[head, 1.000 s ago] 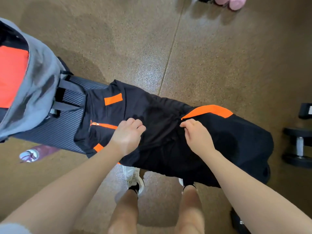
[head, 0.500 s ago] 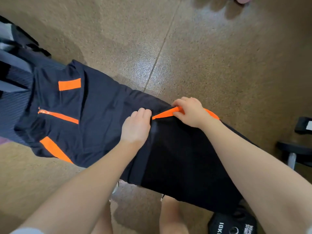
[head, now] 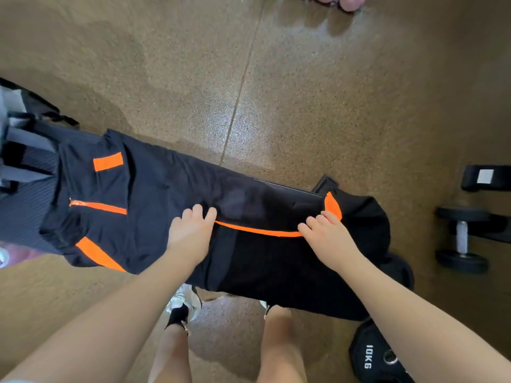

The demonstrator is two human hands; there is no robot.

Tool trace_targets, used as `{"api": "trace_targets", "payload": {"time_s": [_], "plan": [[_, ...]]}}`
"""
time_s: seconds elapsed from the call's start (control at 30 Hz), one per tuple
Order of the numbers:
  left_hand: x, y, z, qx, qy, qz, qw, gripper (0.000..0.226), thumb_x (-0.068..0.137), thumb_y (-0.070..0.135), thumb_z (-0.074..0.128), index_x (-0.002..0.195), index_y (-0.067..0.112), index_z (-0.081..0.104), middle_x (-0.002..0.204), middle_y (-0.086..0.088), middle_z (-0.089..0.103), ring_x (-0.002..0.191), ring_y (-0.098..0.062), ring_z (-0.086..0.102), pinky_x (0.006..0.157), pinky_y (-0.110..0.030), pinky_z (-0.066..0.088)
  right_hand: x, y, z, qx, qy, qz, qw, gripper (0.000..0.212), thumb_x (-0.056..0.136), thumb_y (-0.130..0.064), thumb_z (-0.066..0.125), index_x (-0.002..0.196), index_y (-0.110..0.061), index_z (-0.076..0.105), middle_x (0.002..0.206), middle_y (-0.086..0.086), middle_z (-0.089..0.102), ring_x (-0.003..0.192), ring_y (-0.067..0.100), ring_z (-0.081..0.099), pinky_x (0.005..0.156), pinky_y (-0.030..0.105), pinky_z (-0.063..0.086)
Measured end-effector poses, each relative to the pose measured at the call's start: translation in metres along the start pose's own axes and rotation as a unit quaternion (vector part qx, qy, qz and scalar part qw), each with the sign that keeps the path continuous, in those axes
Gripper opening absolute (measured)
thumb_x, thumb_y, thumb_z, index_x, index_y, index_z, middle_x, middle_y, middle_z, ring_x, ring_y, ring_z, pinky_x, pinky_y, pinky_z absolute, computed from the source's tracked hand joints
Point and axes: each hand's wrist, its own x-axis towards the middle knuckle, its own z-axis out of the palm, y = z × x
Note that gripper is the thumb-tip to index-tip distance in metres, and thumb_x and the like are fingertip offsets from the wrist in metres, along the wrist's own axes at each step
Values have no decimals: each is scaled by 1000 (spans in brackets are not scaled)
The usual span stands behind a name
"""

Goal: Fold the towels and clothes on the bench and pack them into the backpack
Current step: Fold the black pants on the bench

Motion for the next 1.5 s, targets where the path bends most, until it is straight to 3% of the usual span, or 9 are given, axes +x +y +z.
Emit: {"api": "trace_targets", "payload": {"time_s": [0.13,0.23,0.43,0.6,0.73,0.97,1.13,1.37,1.5], "plan": [[11,53,-2,-57,185,154,969,34,62,10,64,96,8,64,78,-7,57,63,-27,54,48,-31,39,2,5,5,18,-19,0,1000,23,58,-6,75,72,-16,60,62,0,56,59,23,56,62,30,46],[27,97,-4,-97,168,238,952,20,65,16,64,84,10,64,78,-6,60,66,-28,59,47,-32,46,8,25,4,3,-15,-45,999,25,52,-12,78,67,-18,59,62,-1,58,62,22,58,75,34,50],[43,133,-8,-76,131,113,982,35,49,12,86,74,12,61,72,-7,55,57,-25,53,39,-23,26,-12,76,4,-76,22,-5,997,10,57,-8,66,58,-15,59,56,2,59,61,25,59,81,35,47],[27,142,-7,-65,42,85,993,25,87,10,53,111,14,49,125,-11,40,106,-29,43,65,-31,36,-72,86,21,6,-31,120,992,12,76,-8,65,86,-11,59,76,6,61,69,26,61,60,35,44],[20,148,-14,-35,-13,116,993,25,91,27,50,113,16,50,129,-10,34,111,-28,39,79,-34,41,-101,76,45,330,-149,308,880,39,92,-19,44,130,-19,37,111,5,56,92,29,59,70,38,48],[44,188,-34,-125,114,210,963,16,77,10,71,92,7,65,88,-11,60,66,-31,59,42,-34,46,-81,112,60,550,132,494,660,35,90,-37,56,115,-14,52,119,3,50,106,18,50,87,33,44],[74,221,-51,-164,91,147,971,33,96,18,42,130,16,41,134,-4,38,103,-30,53,62,-35,37,-60,127,62,548,86,474,683,28,89,-36,58,104,-13,59,98,-1,58,88,14,51,73,27,38],[82,232,-68,-124,73,128,981,17,99,22,36,106,10,45,107,-12,45,82,-37,56,58,-37,32,-79,137,55,530,130,429,720,10,93,-19,53,96,-10,56,93,2,57,87,17,53,77,32,44],[80,232,-74,-155,78,114,978,22,100,26,31,110,11,43,115,-9,52,86,-42,56,65,-41,36,-109,120,72,602,141,523,586,8,95,-17,48,94,-11,53,80,3,57,78,21,55,68,31,44]]}}
